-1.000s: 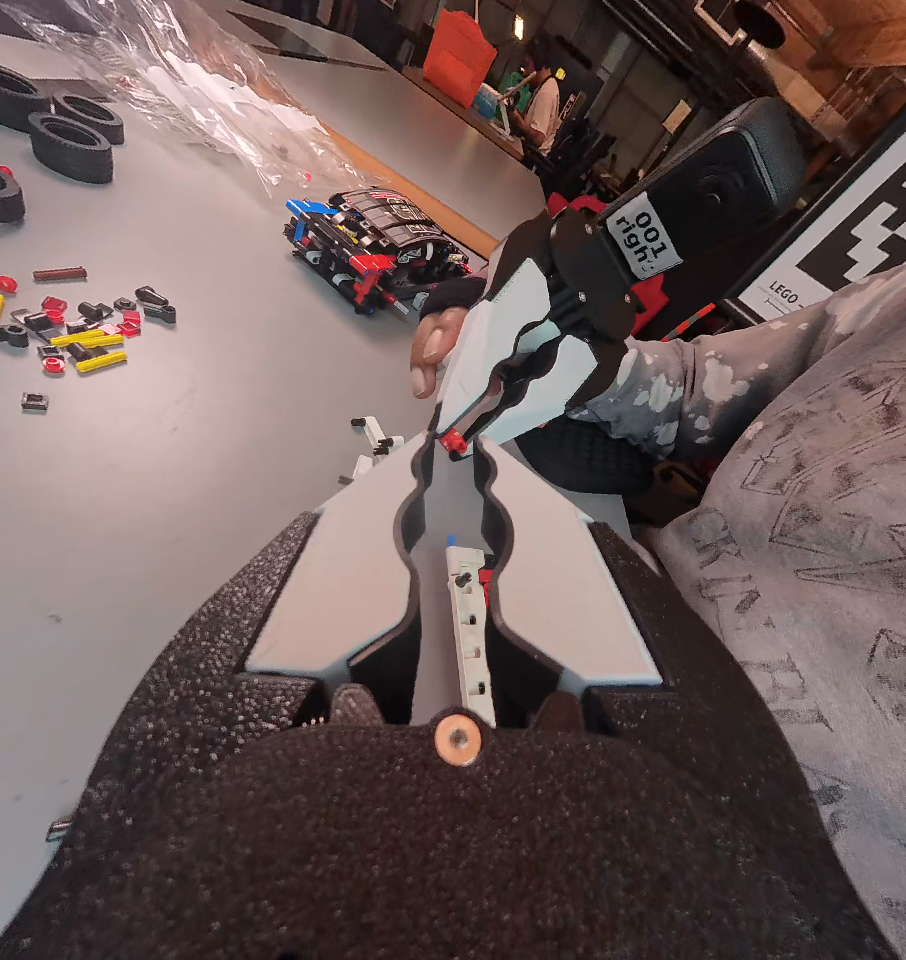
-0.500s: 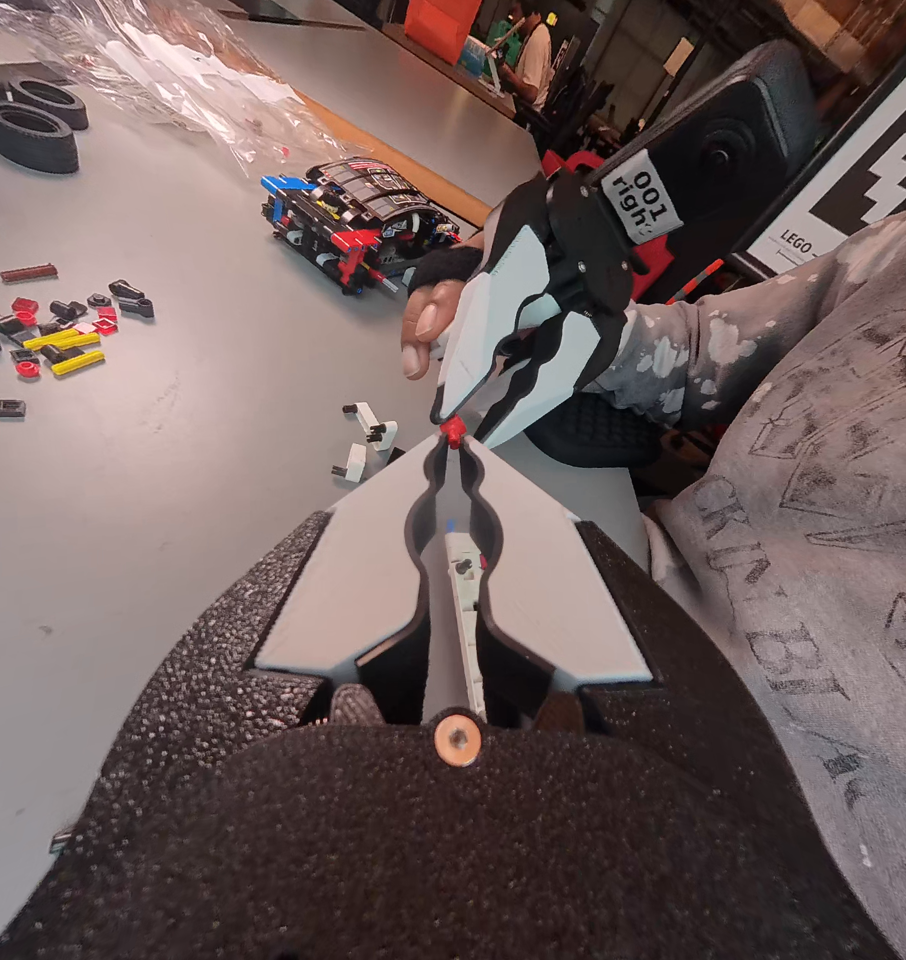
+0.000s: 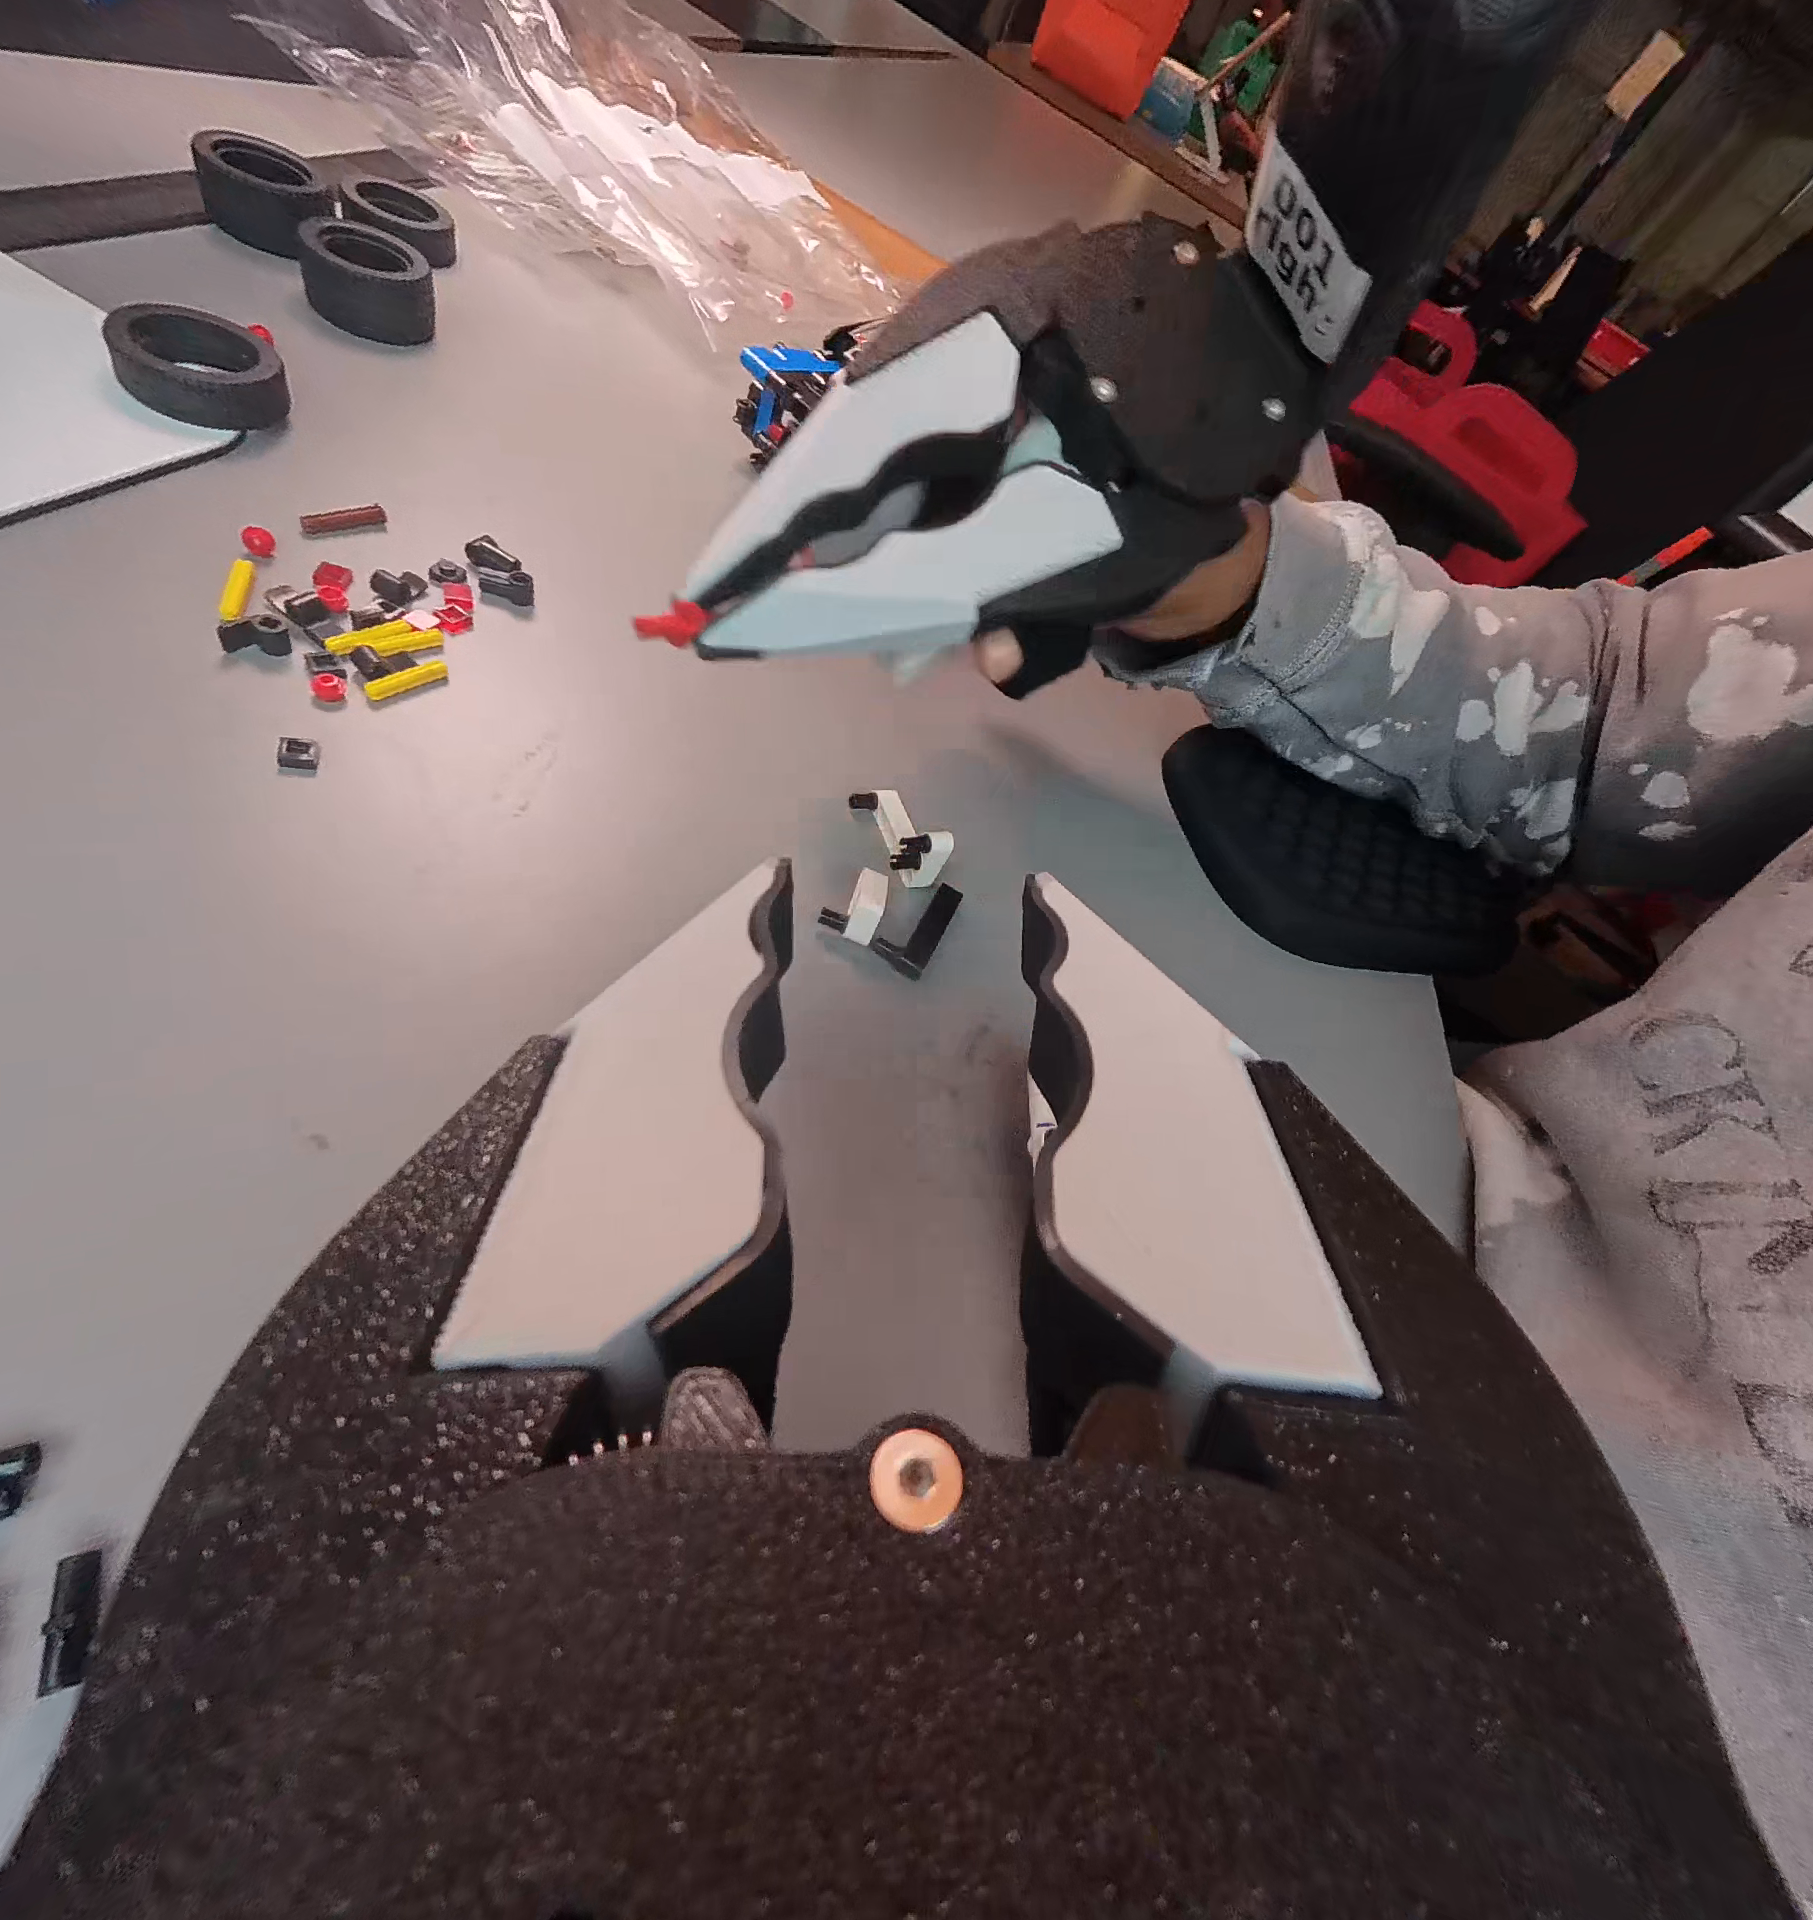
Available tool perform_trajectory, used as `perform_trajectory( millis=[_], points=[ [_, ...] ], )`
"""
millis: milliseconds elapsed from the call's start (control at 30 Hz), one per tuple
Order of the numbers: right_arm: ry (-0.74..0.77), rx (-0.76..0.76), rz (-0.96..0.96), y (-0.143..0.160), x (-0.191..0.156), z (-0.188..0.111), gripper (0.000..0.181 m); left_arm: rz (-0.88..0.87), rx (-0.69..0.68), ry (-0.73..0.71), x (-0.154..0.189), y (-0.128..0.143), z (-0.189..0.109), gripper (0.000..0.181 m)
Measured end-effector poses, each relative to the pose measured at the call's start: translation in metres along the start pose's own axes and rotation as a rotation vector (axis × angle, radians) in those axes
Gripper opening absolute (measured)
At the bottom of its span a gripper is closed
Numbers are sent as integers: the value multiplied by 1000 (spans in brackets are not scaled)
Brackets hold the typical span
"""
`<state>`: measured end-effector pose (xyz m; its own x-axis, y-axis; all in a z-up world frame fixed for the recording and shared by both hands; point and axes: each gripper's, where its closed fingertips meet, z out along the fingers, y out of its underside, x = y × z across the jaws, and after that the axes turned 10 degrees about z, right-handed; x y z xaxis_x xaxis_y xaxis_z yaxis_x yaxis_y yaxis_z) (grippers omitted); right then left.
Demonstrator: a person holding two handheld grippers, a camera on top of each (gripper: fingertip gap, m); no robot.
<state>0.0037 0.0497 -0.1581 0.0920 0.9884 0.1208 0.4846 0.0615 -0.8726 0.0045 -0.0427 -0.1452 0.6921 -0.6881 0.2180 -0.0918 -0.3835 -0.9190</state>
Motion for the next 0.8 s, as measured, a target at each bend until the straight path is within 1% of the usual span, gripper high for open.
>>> perform_trajectory(
  millis=[67,133,200,300,400,433,500,567,667,733,800],
  points=[
    [95,-65,56,5,33,16,6,0,-4,1,0,1,0,43],
    [175,-133,71,12,62,32,6,8,-24,15,3,3,1,43],
    [220,-203,78,22,82,47,6,18,-60,38,8,9,3,43],
    [232,-252,144,32,97,59,6,33,-120,68,14,20,4,43],
    [247,-298,149,42,102,60,7,24,-150,82,16,26,4,43],
    [252,-292,154,43,103,59,9,21,-153,84,16,27,4,43],
    [236,-228,182,34,101,55,17,18,-153,87,16,27,4,43],
    [207,-82,213,7,97,42,23,12,-154,86,15,27,3,42],
    [195,118,288,-32,101,6,23,7,-153,72,11,27,1,42],
    [181,205,328,-48,102,-17,21,-3,-149,68,9,27,0,42],
    [138,262,363,-55,93,-32,20,-12,-148,67,8,27,0,41]
  ],
)
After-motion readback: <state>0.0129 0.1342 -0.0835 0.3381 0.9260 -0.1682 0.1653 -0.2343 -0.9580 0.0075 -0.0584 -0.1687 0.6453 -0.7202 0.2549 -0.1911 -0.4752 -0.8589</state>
